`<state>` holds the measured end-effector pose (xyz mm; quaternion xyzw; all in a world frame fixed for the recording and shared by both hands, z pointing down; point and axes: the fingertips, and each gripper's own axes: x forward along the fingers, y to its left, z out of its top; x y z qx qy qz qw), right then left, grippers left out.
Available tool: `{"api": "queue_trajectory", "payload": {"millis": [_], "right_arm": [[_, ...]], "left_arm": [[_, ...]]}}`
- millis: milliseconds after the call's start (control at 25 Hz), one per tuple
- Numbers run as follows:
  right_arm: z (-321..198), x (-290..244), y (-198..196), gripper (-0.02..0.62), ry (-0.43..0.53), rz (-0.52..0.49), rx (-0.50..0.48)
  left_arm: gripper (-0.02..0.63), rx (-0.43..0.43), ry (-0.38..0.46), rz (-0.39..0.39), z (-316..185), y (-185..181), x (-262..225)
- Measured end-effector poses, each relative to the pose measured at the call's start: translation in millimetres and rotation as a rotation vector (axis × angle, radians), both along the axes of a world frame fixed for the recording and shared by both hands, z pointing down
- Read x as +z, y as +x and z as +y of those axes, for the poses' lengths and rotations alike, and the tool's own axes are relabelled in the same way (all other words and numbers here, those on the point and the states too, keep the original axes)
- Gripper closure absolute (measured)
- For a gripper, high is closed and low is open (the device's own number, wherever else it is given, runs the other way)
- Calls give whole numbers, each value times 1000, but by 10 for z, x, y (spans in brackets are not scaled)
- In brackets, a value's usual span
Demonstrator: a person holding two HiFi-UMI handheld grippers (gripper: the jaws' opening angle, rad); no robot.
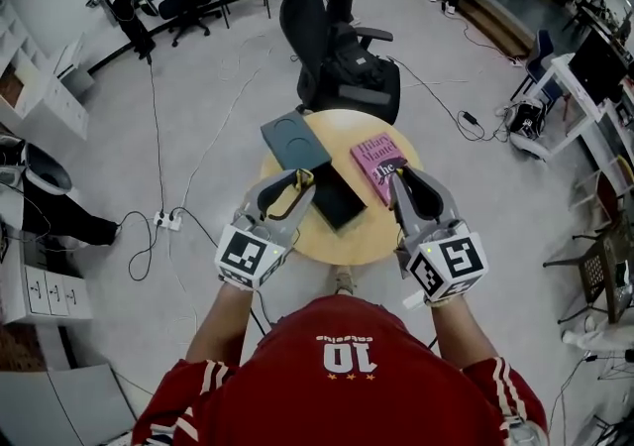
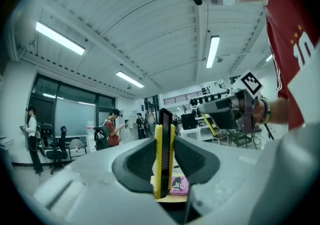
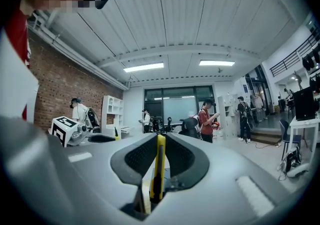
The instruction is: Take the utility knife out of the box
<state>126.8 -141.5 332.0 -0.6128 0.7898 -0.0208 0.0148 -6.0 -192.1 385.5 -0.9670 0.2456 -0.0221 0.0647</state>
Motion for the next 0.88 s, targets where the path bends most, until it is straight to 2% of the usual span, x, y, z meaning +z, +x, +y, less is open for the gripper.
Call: {"api": "queue_trajectory", "payload": {"millis": [240,400,680,880], "right_arm": [[52,-39,-141,555,27,-14,12],[98,-32,-178,555,39,-14,34],[188,-34,-157,554,54,1,84],[229,-37,-162,554,60,8,98]], "left_arm": [[477,-142,-26,66,-37,-391,-218],[477,-214,6,77,-18,-617,-332],[477,-278,9,85,15,-940,-392],[477,-292,12,95,81,-998,-416]]}}
